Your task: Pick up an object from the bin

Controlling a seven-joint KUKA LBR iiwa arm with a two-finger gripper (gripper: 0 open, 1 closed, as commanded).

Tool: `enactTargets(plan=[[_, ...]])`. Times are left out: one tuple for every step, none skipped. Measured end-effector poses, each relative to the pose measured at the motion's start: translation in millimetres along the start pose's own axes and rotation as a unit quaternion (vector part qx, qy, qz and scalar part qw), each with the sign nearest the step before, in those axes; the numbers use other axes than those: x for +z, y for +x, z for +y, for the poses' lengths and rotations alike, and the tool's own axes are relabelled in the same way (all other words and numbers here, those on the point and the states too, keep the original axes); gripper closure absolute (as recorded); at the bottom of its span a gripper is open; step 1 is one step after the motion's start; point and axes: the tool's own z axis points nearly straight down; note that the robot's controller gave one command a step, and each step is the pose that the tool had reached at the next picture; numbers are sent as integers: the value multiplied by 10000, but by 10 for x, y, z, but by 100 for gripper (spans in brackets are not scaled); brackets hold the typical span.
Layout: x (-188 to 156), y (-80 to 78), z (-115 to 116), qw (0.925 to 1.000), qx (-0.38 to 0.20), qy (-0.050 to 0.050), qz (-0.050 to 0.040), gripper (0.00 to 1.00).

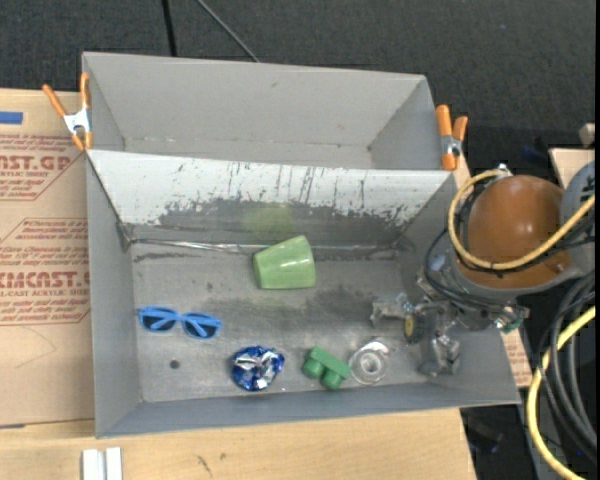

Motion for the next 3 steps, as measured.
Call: enactTargets(plan=[[-101, -248, -275, 10000, -17, 21, -10, 0], [-101, -217, -301, 10000, -25, 55, 2, 100], [-2065, -808, -384, 9999, 36, 104, -22, 100]])
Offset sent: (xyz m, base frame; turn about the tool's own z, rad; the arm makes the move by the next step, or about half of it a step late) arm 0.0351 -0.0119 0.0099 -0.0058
